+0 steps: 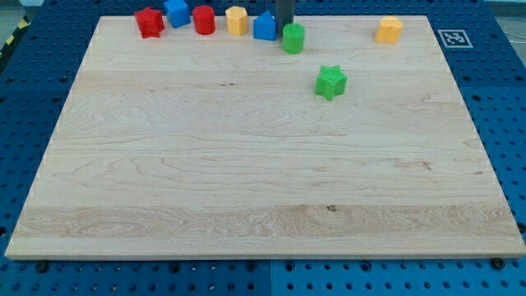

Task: Move the yellow hexagon close to the red circle

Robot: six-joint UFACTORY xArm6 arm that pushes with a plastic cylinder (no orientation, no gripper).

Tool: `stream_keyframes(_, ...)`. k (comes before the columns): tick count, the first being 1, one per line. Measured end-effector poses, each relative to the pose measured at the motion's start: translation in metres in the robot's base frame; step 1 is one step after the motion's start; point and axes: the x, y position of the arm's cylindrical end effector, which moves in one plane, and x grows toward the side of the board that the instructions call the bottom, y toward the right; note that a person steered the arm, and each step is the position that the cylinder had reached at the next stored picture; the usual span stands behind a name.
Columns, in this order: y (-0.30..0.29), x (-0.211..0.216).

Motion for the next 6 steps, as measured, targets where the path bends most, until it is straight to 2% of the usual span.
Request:
stream_keyframes(1,0.027,0.048)
stream_keyframes(2,0.028,0.027)
stream_keyframes(3,0.023,-0.045)
stream_keyframes(4,0.022,-0.068)
stream_keyframes(6,-0.088,-0.067)
